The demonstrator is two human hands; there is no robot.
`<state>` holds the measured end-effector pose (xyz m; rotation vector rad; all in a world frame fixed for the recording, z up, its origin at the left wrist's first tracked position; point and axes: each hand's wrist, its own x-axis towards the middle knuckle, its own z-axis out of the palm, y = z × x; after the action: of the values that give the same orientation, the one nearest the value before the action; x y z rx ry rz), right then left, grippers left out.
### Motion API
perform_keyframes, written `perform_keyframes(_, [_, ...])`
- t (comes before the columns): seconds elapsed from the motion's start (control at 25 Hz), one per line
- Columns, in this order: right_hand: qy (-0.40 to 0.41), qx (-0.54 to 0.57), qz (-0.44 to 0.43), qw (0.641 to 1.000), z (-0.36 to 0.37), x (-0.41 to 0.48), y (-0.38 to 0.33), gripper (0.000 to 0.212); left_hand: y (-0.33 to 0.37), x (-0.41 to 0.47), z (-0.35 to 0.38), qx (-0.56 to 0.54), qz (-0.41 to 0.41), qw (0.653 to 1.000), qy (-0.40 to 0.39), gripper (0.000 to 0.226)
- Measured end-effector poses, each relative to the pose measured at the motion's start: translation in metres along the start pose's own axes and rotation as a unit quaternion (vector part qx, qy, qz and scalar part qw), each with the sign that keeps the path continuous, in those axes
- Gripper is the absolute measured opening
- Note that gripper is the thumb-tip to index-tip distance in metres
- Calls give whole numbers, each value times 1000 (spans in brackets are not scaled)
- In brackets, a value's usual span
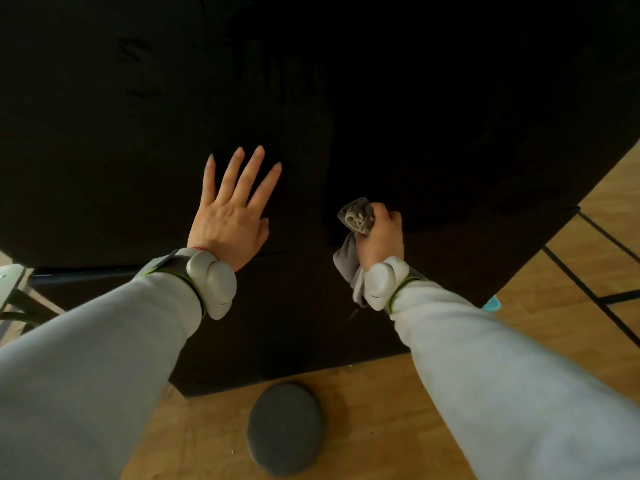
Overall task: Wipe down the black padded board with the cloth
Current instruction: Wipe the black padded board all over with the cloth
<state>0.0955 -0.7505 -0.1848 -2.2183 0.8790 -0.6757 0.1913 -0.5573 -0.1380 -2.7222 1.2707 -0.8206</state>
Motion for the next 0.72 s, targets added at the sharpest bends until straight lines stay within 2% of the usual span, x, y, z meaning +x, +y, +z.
perform_keyframes(0.08, [-30, -52, -38, 997, 5, -2, 2, 42, -7, -2, -3, 1, -11, 1000, -3, 86])
perform_keyframes(0.12, [-72, -107, -68, 989, 6, -3, 4, 43, -9, -4, -5, 1, -17, 1000, -4, 86])
perform_keyframes(0.2, [-185, -223, -119, 950, 3, 0, 5, 38, -9, -7, -9, -3, -19, 1000, -5, 86])
perform_keyframes(0.24, [-223, -244, -118, 936, 1, -1, 4, 35, -9, -7, -12, -7, -17, 1000, -3, 86])
perform_keyframes(0.32, [-198, -189, -102, 956, -7, -7, -4, 34, -9, -9, -23, -17, -22, 1000, 5, 86])
perform_keyframes(0.44, [-85, -49, -127, 987, -31, -10, -24, 39, -11, -3, -41, -23, -55, 998, 4, 84])
perform_keyframes(0.56, [-37, 50, -143, 988, -70, -8, -55, 40, -6, 5, -73, -53, -107, 993, -8, 84])
perform_keyframes(0.72, [-31, 100, -170, 980, -113, -9, -83, 45, -5, 18, -112, -62, -123, 991, 4, 84])
